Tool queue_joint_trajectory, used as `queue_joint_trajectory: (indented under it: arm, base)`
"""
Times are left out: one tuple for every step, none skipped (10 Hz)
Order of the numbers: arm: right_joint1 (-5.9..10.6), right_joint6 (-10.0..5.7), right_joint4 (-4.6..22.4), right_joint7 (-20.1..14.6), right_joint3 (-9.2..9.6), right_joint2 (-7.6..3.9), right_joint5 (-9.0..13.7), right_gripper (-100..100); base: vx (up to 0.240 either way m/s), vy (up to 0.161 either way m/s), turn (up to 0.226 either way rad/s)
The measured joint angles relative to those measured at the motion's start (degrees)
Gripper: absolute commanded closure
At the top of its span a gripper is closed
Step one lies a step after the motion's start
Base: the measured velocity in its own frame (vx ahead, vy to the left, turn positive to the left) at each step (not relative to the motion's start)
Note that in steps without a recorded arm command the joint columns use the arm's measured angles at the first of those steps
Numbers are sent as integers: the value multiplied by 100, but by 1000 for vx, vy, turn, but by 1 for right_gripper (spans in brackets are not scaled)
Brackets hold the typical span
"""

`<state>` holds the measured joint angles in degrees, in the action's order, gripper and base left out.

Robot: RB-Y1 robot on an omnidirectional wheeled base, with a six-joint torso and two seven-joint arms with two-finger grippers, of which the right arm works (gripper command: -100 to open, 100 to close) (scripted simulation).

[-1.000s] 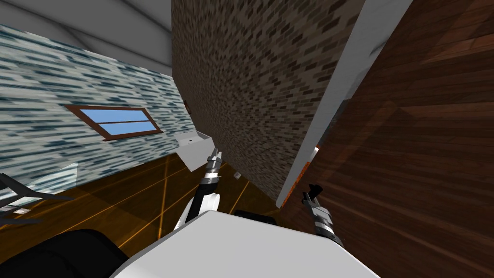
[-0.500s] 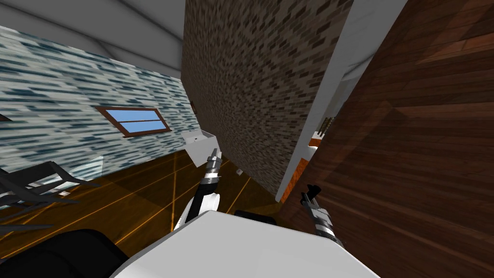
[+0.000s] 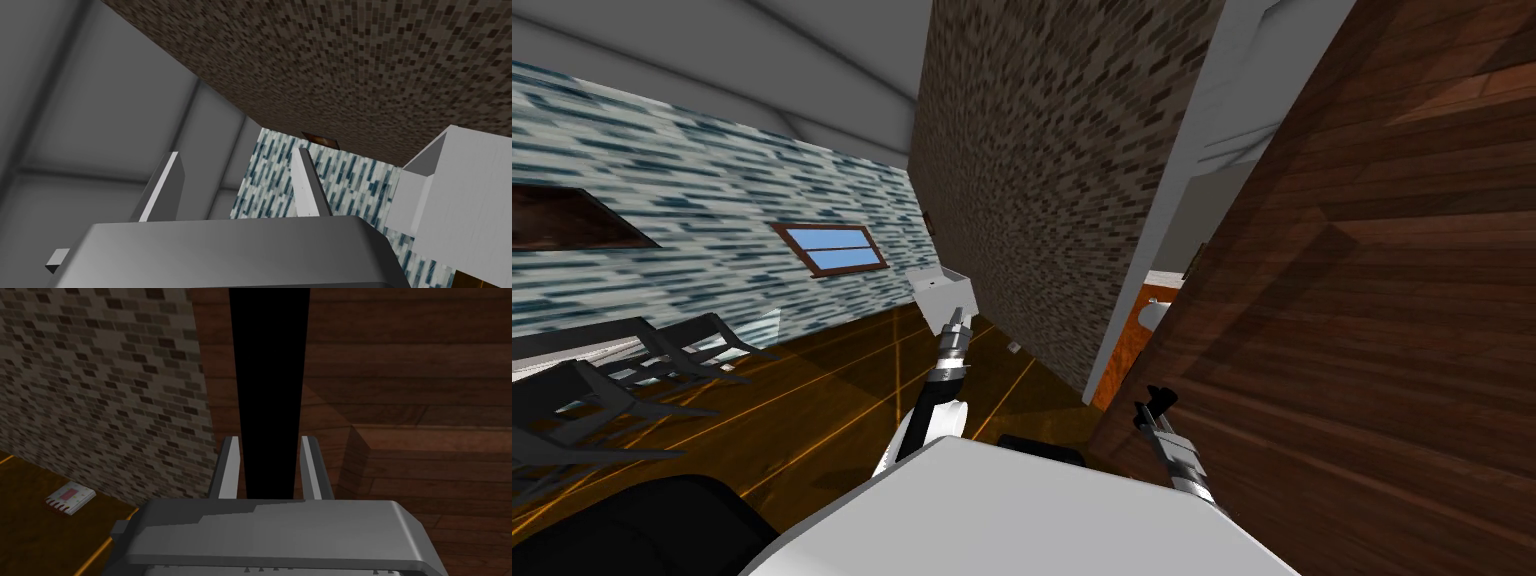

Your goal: Pull the door open

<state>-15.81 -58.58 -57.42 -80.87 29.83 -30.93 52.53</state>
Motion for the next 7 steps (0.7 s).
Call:
queue_joint_trajectory:
  arm:
    - [-20,-51,12,-61,72,-38,-44,100]
    - [-33,-50,19,-72,96,-33,-54,100]
    - [-55,-88,31,-110,138,-75,-76,100]
    - [-55,-147,46,-161,173,-111,-99,100]
    - [-63,-190,38,-206,214,-151,-122,100]
    - [-66,-247,62,-276,270,-216,-152,100]
    - [-71,-329,122,-356,337,-255,-192,100]
  base:
    - [-104,3,19]
    - [-134,-21,129]
    - [-191,-24,126]
    - [-203,-24,81]
    - [-241,-16,155]
    - [-256,-27,152]
    - [-268,-54,111]
